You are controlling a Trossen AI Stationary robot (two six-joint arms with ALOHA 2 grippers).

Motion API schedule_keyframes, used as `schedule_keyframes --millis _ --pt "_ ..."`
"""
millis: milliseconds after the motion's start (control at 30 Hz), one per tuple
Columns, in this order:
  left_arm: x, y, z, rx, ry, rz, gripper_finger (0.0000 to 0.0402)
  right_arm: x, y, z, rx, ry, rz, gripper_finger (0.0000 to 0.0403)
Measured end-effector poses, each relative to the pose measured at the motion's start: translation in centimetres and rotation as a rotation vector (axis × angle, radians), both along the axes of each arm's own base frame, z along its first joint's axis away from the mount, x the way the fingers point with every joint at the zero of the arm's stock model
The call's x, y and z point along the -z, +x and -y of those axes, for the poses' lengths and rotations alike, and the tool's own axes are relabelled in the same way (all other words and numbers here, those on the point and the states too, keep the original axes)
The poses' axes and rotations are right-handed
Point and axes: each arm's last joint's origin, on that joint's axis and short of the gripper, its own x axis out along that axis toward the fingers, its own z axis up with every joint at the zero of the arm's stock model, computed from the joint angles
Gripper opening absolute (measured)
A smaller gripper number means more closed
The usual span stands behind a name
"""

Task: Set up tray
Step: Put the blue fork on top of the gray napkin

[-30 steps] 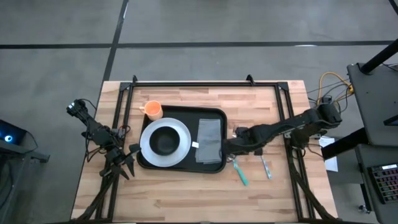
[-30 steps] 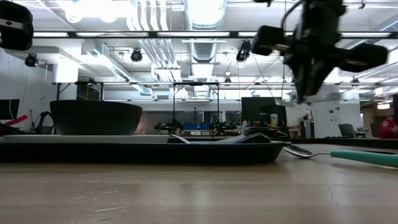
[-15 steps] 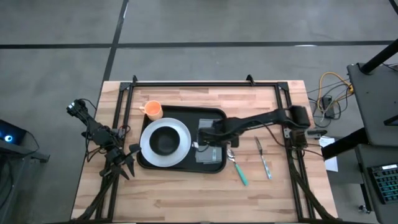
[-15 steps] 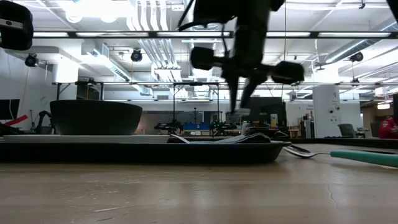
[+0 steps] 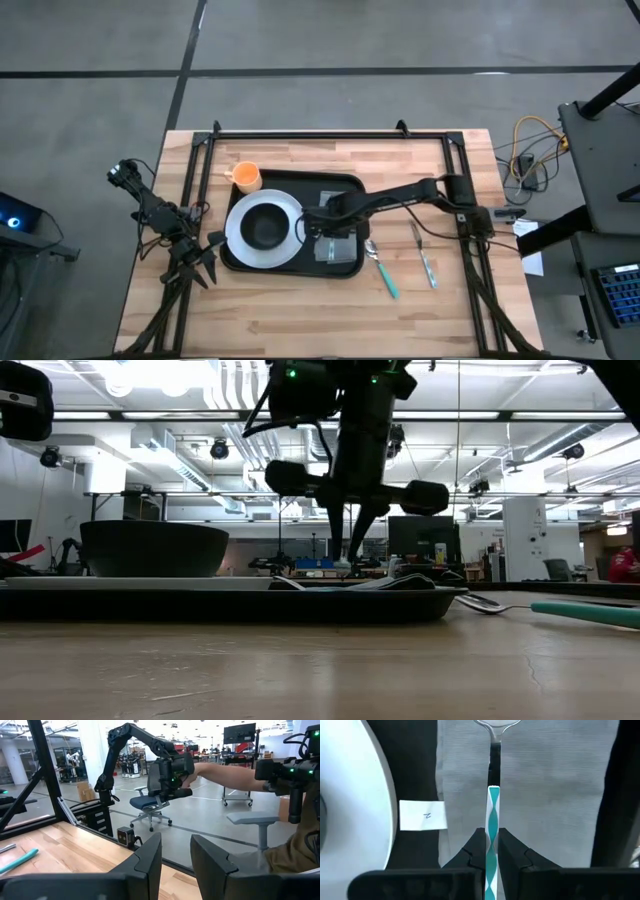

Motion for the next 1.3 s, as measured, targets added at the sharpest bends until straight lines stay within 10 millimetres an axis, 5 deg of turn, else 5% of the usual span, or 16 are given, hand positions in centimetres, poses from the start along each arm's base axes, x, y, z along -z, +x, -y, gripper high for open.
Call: schedule_keyframes --millis 933,1300 --pt "0.0 0.0 0.0 0.0 0.0 0.0 0.0085 2.1 -0.2 0.9 -0.001 -0.006 -0.086 0.0016" --pt "0.0 0.0 0.0 0.0 0.0 0.0 0.0085 2.1 -0.2 0.9 0.0 -0.005 -0.079 0.0071"
